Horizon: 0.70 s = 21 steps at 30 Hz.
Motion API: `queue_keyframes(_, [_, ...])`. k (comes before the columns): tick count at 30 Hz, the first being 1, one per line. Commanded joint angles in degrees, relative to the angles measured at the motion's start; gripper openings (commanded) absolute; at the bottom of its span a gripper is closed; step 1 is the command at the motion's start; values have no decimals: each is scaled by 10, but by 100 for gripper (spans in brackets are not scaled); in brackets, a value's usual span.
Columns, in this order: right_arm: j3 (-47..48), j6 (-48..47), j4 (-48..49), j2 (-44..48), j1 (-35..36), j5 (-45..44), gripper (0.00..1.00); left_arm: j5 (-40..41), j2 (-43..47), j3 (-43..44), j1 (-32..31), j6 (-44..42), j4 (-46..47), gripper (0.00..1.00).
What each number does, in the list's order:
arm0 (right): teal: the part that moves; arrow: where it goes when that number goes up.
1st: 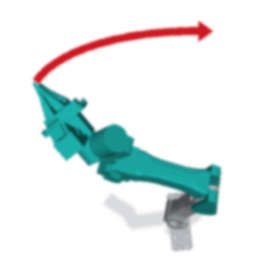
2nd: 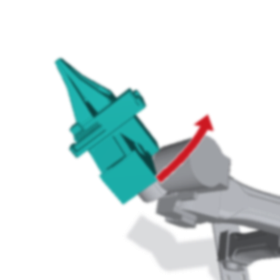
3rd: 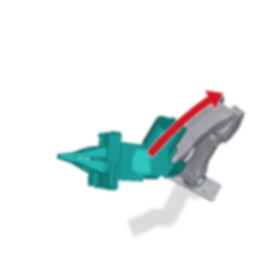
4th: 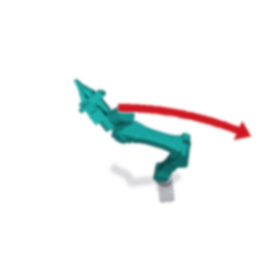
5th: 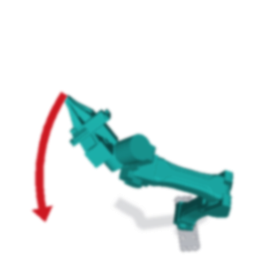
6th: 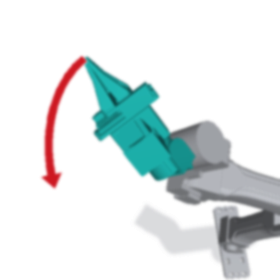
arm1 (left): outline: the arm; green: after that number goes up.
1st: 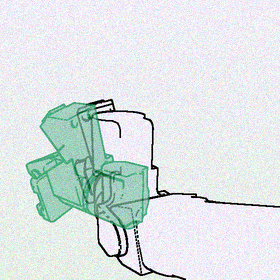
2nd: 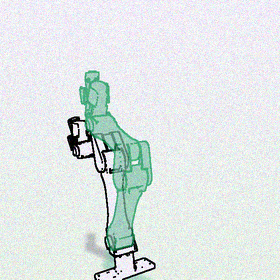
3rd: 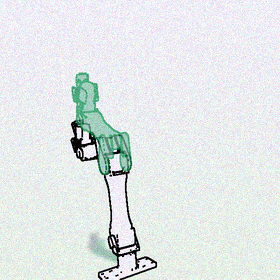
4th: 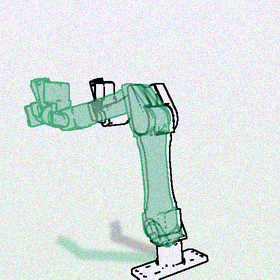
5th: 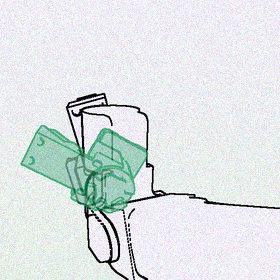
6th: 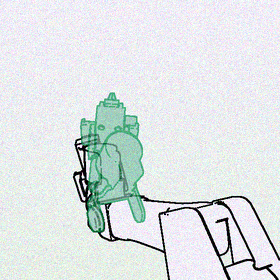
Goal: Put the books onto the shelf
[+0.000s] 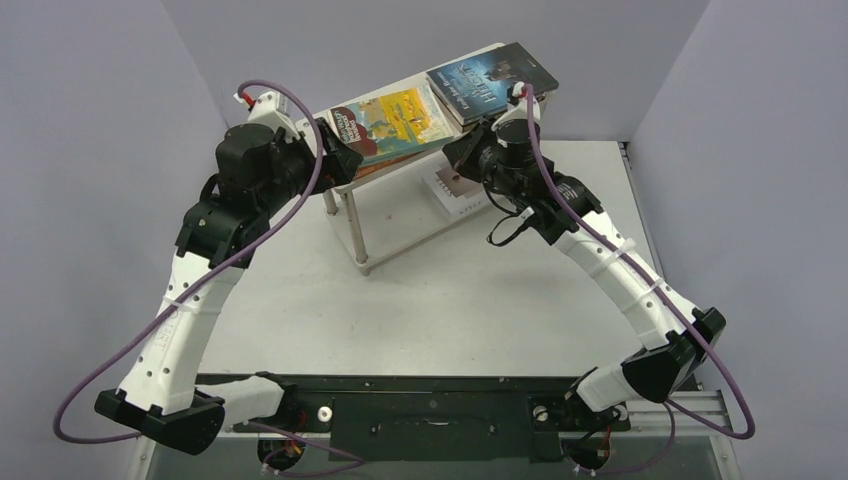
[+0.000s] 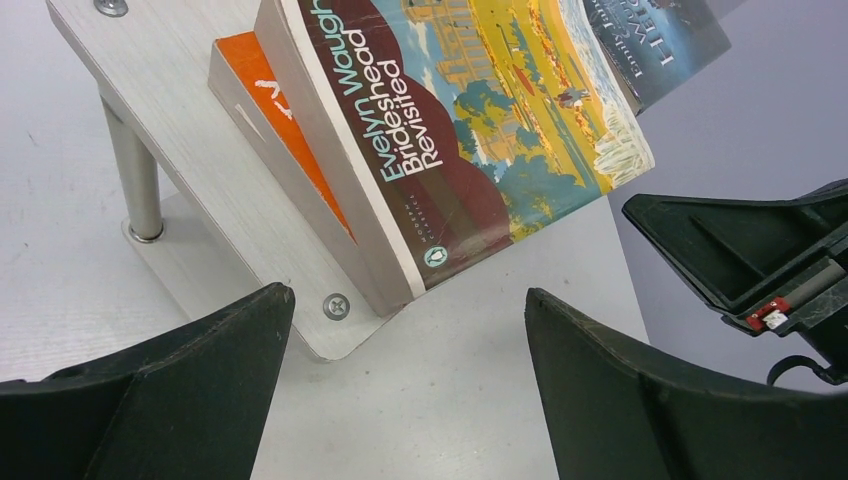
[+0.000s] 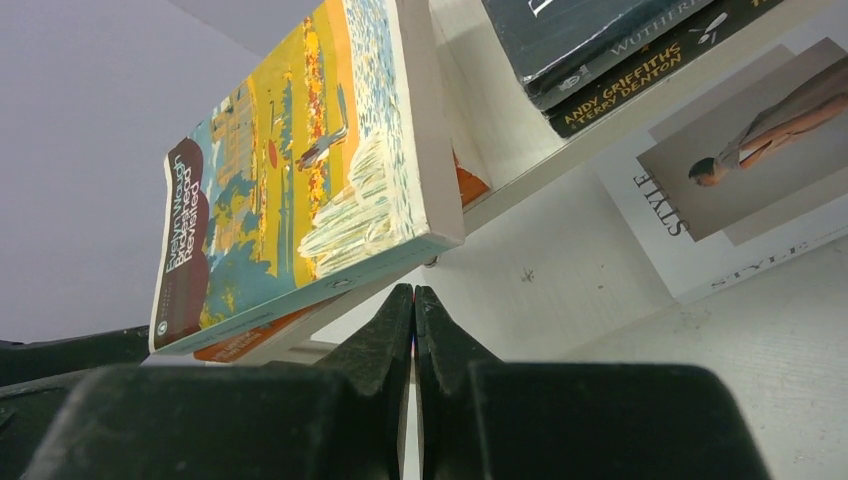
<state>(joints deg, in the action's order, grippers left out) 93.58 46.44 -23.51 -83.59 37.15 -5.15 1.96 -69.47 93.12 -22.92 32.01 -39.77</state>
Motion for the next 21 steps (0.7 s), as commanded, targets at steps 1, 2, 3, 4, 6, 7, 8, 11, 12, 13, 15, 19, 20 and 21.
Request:
queue_keyframes(1, [32, -11, 13, -2, -3, 6, 0, -10, 22, 1, 10, 3, 27, 84])
queue_keyframes(2, [33, -11, 14, -5, -3, 7, 0, -11, 25, 1, 10, 3, 26, 84])
queue_keyframes(3, [37, -11, 15, -7, -3, 8, 0, -11, 26, 1, 11, 2, 25, 85])
queue_keyframes(4, [39, -11, 15, -11, -3, 9, 0, -11, 28, -1, 12, 2, 24, 85])
queue_keyframes(6, [47, -8, 16, -17, -3, 11, 0, -11, 32, -2, 13, 1, 23, 85])
queue_keyframes(7, [48, -8, 18, -19, -3, 13, 0, -11, 33, -3, 15, 1, 23, 85])
queue_keyframes(8, [51, -6, 19, -23, -3, 14, 0, -11, 35, -5, 15, 1, 23, 85])
queue_keyframes(11, [59, -4, 21, -35, -3, 19, 0, -11, 39, -7, 18, 0, 22, 85])
queue_keyframes(12, [63, -3, 21, -37, -3, 21, 0, -11, 39, -8, 19, 0, 22, 85])
queue_keyframes(13, [64, -3, 21, -42, -3, 22, 0, -12, 40, -9, 19, 0, 22, 86])
queue_keyframes(15, [69, -1, 21, -47, -3, 24, 0, -14, 40, -10, 21, 0, 22, 86])
queue_keyframes(19, [76, 0, 22, -51, -4, 26, 0, -16, 40, -13, 23, 0, 23, 86])
queue_keyframes(20, [78, 0, 22, -52, -4, 27, 0, -17, 40, -14, 23, 0, 23, 86])
queue_keyframes(21, [78, 0, 22, -53, -4, 27, 0, -19, 40, -14, 24, 0, 23, 86])
